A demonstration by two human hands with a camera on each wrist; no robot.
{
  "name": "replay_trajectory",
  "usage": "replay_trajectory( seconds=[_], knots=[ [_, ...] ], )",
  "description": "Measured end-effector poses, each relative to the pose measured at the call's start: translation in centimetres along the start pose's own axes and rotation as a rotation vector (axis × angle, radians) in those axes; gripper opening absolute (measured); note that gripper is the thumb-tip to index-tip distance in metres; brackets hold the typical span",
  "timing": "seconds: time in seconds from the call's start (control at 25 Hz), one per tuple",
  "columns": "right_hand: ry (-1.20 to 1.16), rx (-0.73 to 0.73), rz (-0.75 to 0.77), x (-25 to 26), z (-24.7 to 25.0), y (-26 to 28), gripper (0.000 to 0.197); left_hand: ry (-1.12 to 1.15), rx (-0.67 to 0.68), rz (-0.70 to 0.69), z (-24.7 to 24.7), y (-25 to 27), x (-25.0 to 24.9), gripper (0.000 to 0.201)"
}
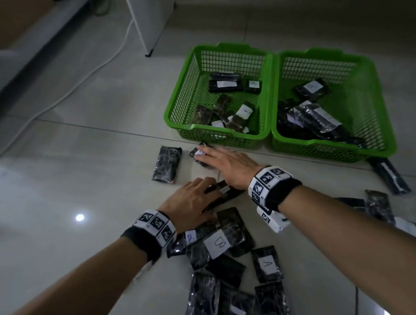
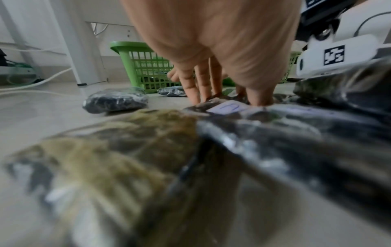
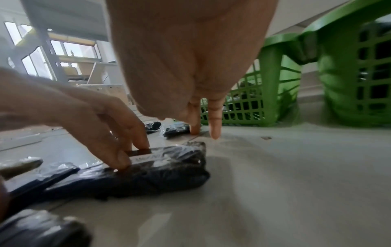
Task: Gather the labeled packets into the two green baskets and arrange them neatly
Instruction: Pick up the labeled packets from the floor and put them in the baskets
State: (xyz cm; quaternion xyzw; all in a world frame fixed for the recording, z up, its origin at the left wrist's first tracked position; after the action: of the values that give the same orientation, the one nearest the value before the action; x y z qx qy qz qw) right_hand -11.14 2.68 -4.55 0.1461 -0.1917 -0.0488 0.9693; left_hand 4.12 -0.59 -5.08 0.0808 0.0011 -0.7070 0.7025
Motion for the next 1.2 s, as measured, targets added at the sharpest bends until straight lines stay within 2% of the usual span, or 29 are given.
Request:
replay_trajectory(
  seconds=[0.04, 0.12, 0.24, 0.32, 0.44, 0.56, 0.64, 0.76, 0.92, 1.0, 1.08, 1.2],
  knots=[
    [0.043, 0.02, -0.011, -0.1, -0.1, -0.4, 0.099, 0.026, 0.002, 0.044, 0.3, -0.2, -0.1, 0.055],
    [0.077, -0.033, -0.02, -0.4, -0.1, -0.7, 0.083, 0.061, 0.027, 0.111, 0.3, -0.3, 0.1, 0.054],
    [0.016, -0.179, -0.06, -1.3, 0.2, 0.3, 0.053, 0.098, -0.05, 0.081, 0.7, -0.2, 0.1, 0.038],
    [-0.077, -0.245, -0.128, -2.3, 0.1, 1.5, 0.043, 0.19, -0.116, 0.077, 0.8, -0.1, 0.5, 0.028],
    [-0.175, -0.289, -0.198, -3.7, -0.2, 3.6, 0.033, 0.345, -0.126, 0.192, 1.0, 0.3, 1.6, 0.022],
    [-0.152, -0.317, -0.223, -4.5, -0.2, 6.4, 0.039, 0.531, -0.167, 0.387, 1.2, 0.9, 3.1, 0.02],
    [-0.154, -0.393, -0.207, -4.7, -0.2, 8.5, 0.046, 0.717, -0.233, 0.491, 1.6, 1.2, 3.8, 0.021],
    [-0.187, -0.515, -0.176, -4.3, 0.2, 11.5, 0.054, 0.897, -0.355, 0.547, 3.1, 0.9, 3.9, 0.023],
    [-0.199, -0.751, -0.099, -3.5, 3.1, 13.1, 0.049, 0.771, -0.663, 0.636, 7.2, -0.4, 4.2, 0.022],
    [-0.129, -0.834, -0.097, -3.7, 5.3, 12.2, 0.044, 0.649, -0.738, 0.662, 10.0, -2.1, 5.1, 0.019],
    [-0.119, -0.867, -0.146, -4.0, 7.5, 10.8, 0.04, 0.558, -0.692, 0.684, 11.9, -4.6, 7.0, 0.017],
    [-0.183, -0.834, -0.184, -4.2, 8.5, 8.2, 0.034, 0.431, -0.496, 0.679, 12.5, -7.3, 9.9, 0.018]
  ],
)
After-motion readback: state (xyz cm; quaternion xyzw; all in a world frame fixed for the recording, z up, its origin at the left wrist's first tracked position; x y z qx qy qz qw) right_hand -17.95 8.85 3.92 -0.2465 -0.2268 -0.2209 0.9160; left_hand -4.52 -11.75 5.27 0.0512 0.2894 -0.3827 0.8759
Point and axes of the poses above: each hand's wrist, its own y-axis away from the middle knuckle, its own z-axis out of the back of the hand, x = y × z, the point moved 4 cm from there along -y, towards the middle knuckle, and after that the axes turned 6 degrees about -y, right-handed, at the moved point
